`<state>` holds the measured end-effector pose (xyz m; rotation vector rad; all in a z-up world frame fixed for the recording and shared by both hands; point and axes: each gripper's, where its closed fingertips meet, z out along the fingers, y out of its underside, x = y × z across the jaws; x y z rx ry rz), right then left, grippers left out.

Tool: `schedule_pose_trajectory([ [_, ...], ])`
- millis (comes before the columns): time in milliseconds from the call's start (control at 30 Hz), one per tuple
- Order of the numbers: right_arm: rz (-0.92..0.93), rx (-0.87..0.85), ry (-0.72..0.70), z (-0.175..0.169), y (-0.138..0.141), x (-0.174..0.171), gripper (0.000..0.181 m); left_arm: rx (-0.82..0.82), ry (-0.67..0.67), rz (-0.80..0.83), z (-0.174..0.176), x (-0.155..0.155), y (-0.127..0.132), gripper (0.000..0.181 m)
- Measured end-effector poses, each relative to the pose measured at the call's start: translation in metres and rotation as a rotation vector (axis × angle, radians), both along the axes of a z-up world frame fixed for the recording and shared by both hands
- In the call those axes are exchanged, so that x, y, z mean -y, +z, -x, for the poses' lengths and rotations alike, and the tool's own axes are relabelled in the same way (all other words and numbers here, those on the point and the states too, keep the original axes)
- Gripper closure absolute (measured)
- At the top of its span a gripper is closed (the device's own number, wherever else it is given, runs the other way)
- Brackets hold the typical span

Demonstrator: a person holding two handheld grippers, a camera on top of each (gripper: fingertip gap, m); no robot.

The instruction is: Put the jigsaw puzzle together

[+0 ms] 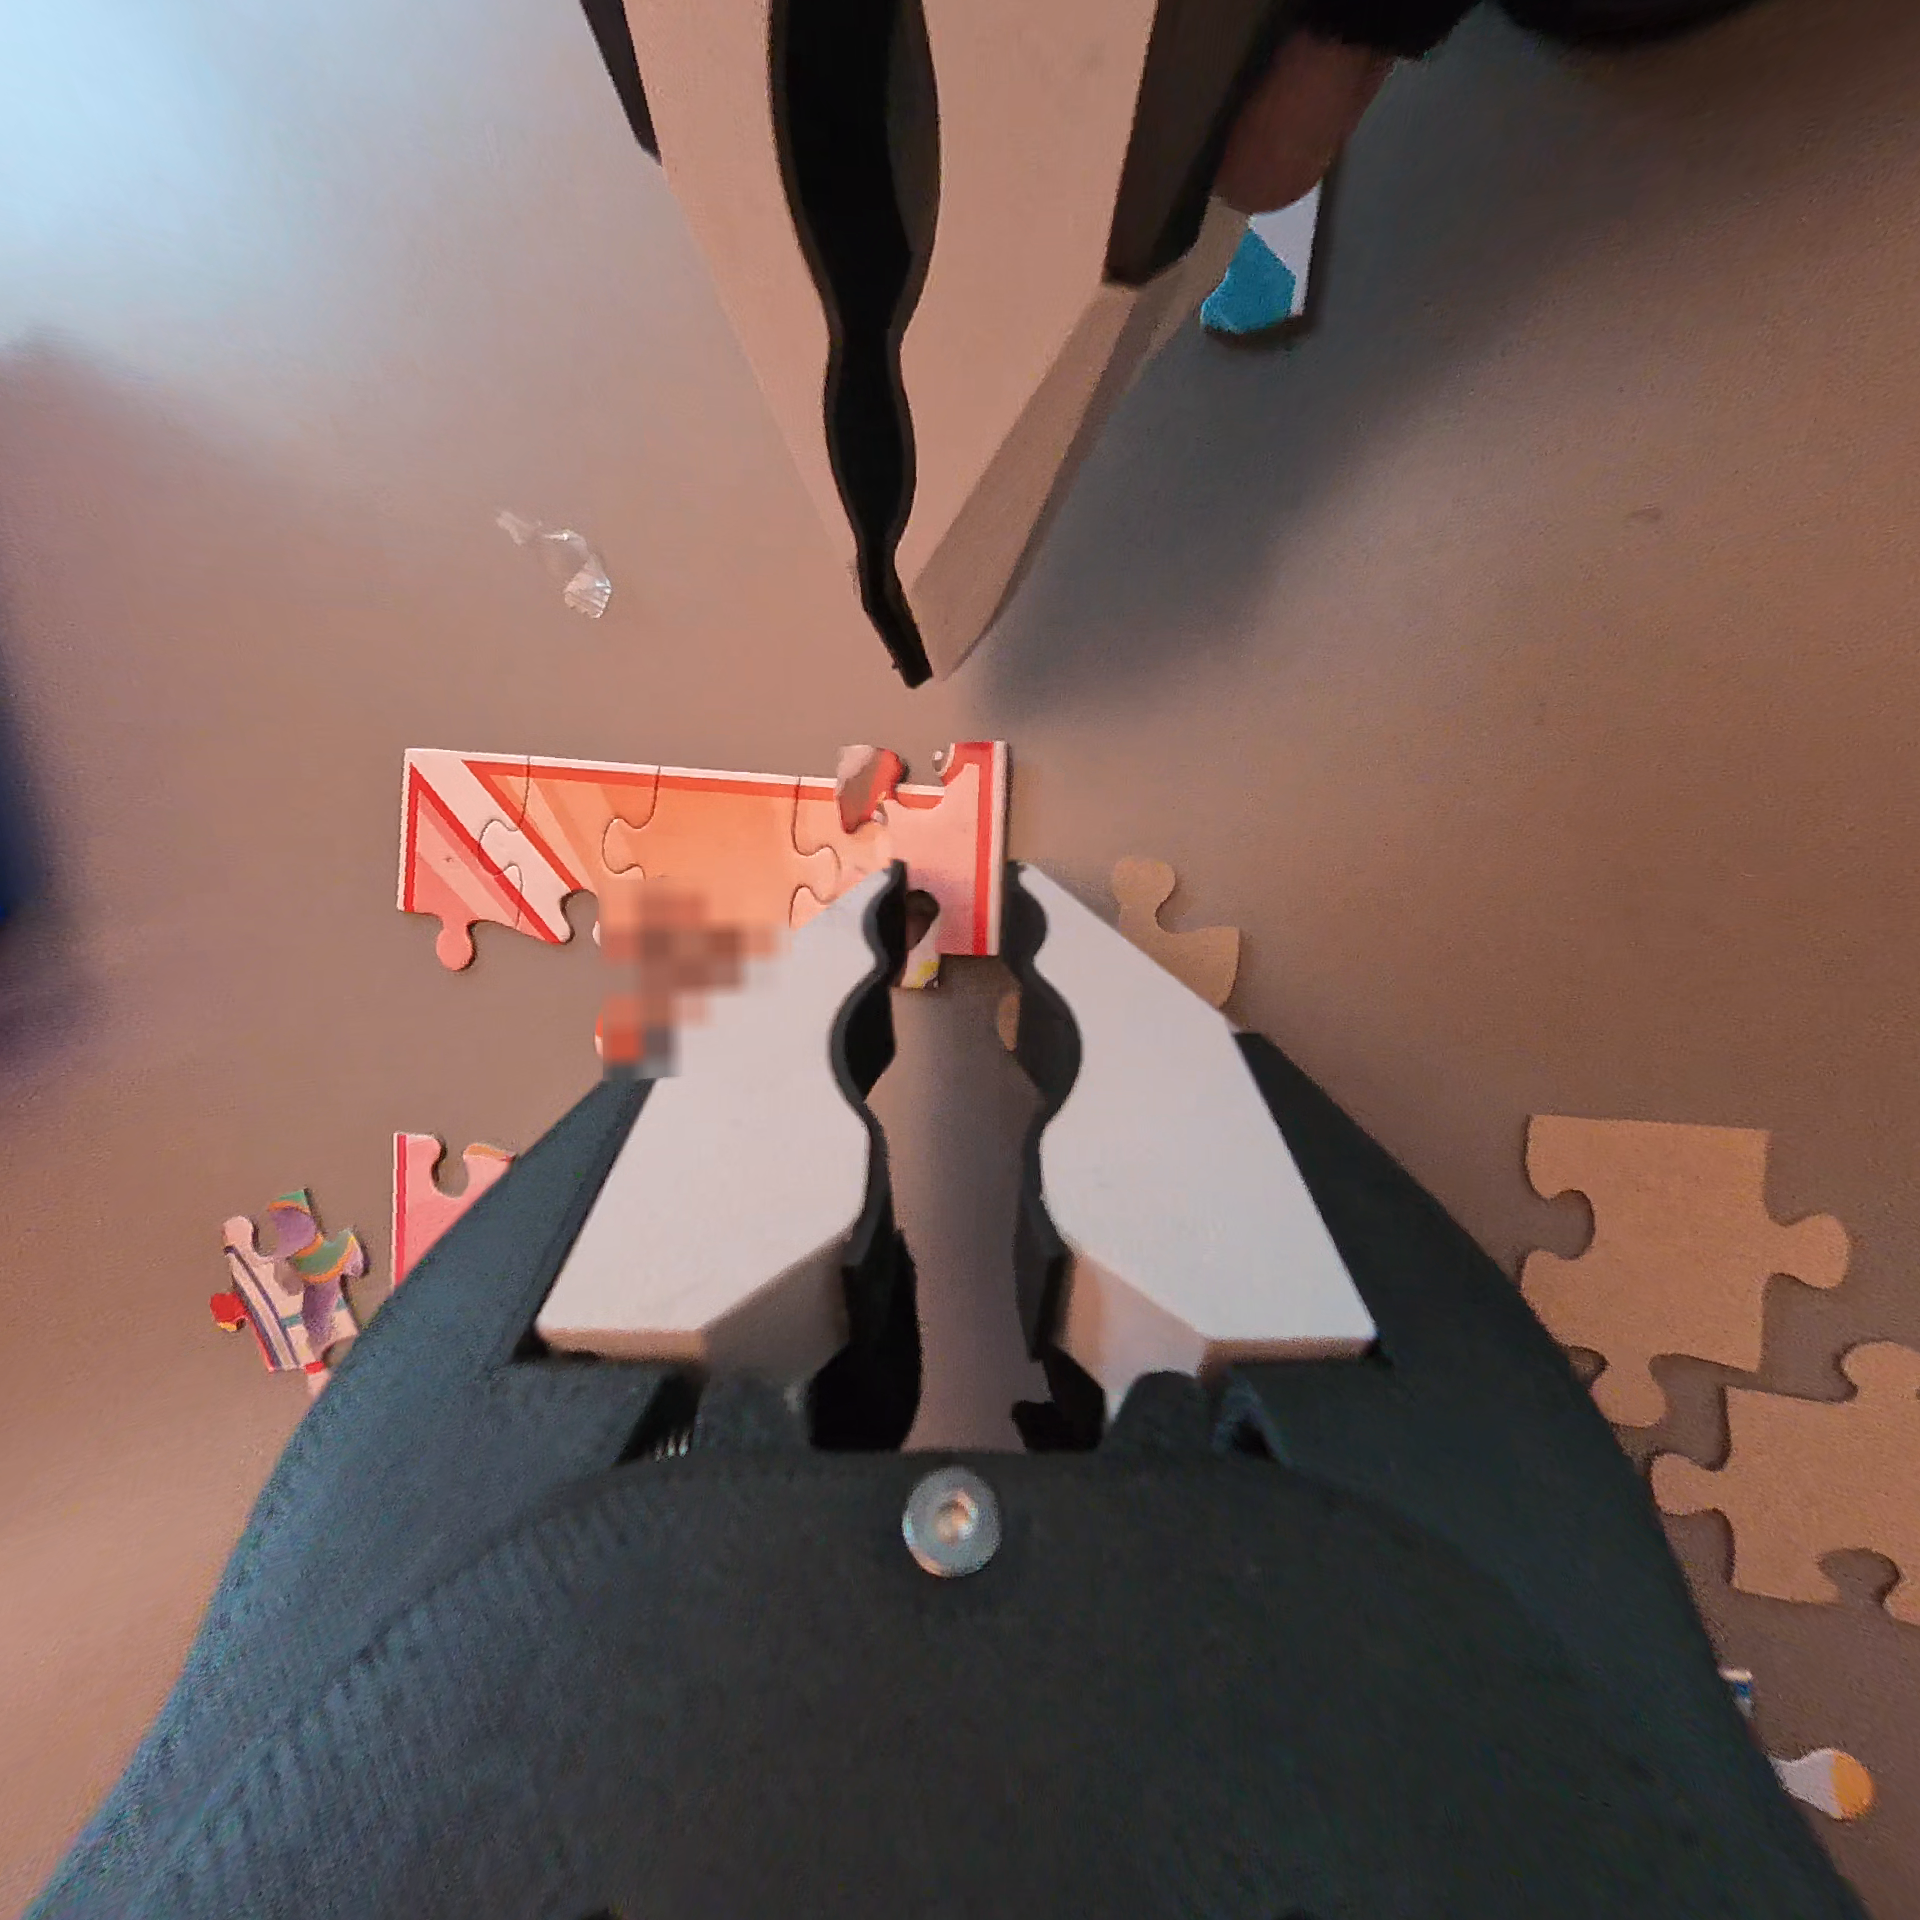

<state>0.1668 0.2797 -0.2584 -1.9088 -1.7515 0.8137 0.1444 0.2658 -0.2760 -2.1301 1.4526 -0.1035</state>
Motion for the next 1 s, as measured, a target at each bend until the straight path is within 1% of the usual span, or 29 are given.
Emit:
schedule_pose_trajectory([
  [33,-0.004,0.005,-0.003,0.000,-0.001,-0.001,0.181,0.003,-0.004,-0.005,-0.001,0.001,-0.001,0.171],
  [167,-0.011,-0.007,-0.010,0.000,0.001,-0.005,0.181,0.026,0.006,-0.033,-0.002,0.000,-0.001,0.173],
  [233,-0.029,-0.008,-0.009,0.001,0.002,-0.007,0.181,0.022,-0.005,-0.054,-0.003,0.001,0.000,0.181],
  [300,-0.028,0.002,0.012,0.002,0.000,-0.003,0.179,0.019,-0.007,-0.059,-0.002,0.002,-0.001,0.181],
  [367,-0.041,0.019,0.043,0.004,-0.004,0.000,0.169,0.018,-0.008,-0.055,-0.001,0.003,-0.001,0.181],
  [400,-0.061,0.029,0.061,0.005,-0.006,0.002,0.158,0.010,-0.008,-0.062,0.000,0.003,0.000,0.181],
  [433,-0.081,0.034,0.082,0.006,-0.008,0.005,0.153,0.015,-0.011,-0.067,0.000,0.003,0.001,0.181],
  [500,-0.131,0.030,0.102,0.011,-0.009,0.006,0.150,0.024,-0.018,-0.066,0.000,0.005,0.003,0.181],
  [567,-0.174,0.033,0.096,0.017,-0.010,0.001,0.135,0.014,-0.032,-0.057,0.002,0.007,0.001,0.181],
  [600,-0.170,0.054,0.103,0.018,-0.014,0.000,0.135,0.009,-0.031,-0.053,0.003,0.008,-0.001,0.181],
  [633,-0.165,0.074,0.109,0.018,-0.018,0.000,0.134,0.004,-0.033,-0.053,0.003,0.009,-0.002,0.181],
  [667,-0.164,0.075,0.119,0.019,-0.018,0.000,0.139,-0.001,-0.034,-0.055,0.004,0.009,-0.003,0.181],
  [700,-0.173,0.081,0.137,0.019,-0.019,0.002,0.148,0.001,-0.033,-0.055,0.004,0.009,-0.003,0.181],
  [733,-0.183,0.081,0.145,0.019,-0.018,0.002,0.150,0.007,-0.032,-0.055,0.004,0.009,-0.002,0.181],
  [867,-0.175,0.076,0.142,0.019,-0.018,0.003,0.152,0.030,-0.031,-0.059,0.005,0.009,0.001,0.181],
  [900,-0.162,0.066,0.143,0.018,-0.017,0.005,0.165,0.032,-0.029,-0.071,0.005,0.008,0.003,0.181],
  [933,-0.148,0.053,0.137,0.018,-0.016,0.005,0.172,0.035,-0.026,-0.087,0.005,0.007,0.005,0.177],
  [1000,-0.127,0.044,0.123,0.017,-0.018,0.005,0.172,0.031,-0.023,-0.104,0.005,0.005,0.007,0.161],
])
